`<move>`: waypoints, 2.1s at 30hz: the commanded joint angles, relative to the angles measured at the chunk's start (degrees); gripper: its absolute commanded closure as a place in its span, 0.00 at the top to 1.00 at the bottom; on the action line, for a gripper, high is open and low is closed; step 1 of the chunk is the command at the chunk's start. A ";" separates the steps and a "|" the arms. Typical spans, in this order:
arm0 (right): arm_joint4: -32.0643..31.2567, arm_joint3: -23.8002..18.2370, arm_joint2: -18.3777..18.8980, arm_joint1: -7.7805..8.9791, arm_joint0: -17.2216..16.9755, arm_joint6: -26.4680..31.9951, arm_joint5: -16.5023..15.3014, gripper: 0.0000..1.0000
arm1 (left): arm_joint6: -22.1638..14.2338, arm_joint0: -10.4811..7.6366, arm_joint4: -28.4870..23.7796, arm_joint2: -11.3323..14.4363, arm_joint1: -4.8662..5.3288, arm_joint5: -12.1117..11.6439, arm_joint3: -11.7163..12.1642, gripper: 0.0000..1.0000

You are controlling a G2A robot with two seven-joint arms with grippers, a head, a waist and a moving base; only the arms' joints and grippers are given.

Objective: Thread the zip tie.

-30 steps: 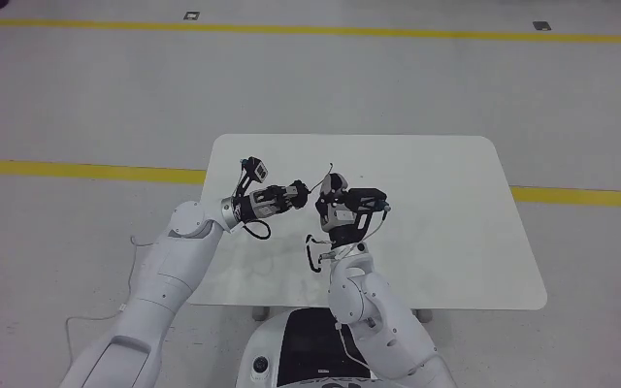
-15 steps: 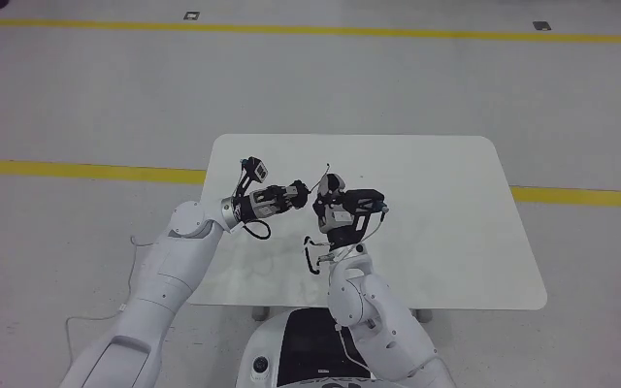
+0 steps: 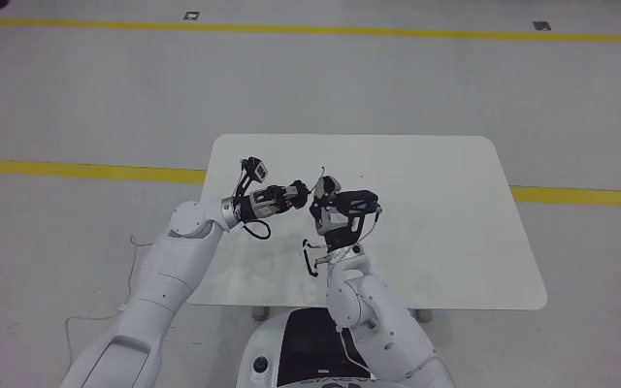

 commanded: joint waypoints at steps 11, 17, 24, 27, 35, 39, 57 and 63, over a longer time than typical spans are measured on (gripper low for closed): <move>2.36 0.88 0.19 -0.46 0.57 -2.90 2.26 0.00 | 0.00 0.00 0.00 0.00 0.00 0.00 0.00 0.00; 2.13 1.69 -0.16 -0.64 1.03 -3.33 2.73 0.00 | 0.00 0.00 0.00 0.00 0.00 0.00 0.00 0.00; 0.72 1.83 -0.33 -0.55 1.01 -2.69 2.02 0.00 | 0.00 0.00 0.00 0.00 0.00 0.00 0.00 0.00; 0.03 1.78 -0.36 -0.50 0.90 -2.36 1.89 0.00 | 0.00 0.00 0.00 0.00 0.00 0.00 0.00 0.00; -1.74 1.74 -0.38 -0.39 0.76 -1.73 2.17 0.00 | 0.00 0.00 0.00 0.00 0.00 0.00 0.00 0.00; -1.94 1.42 0.21 -0.31 0.64 -1.66 2.24 0.00 | 0.00 0.00 0.00 0.00 0.00 0.00 0.00 0.00; -2.92 1.16 0.66 -0.14 0.40 -1.75 1.36 0.00 | 0.00 0.00 0.00 0.00 0.00 0.00 0.00 0.00; -2.35 1.38 -0.06 -0.24 0.47 -2.41 0.26 0.00 | 0.00 0.00 0.00 0.00 0.00 0.00 0.00 0.00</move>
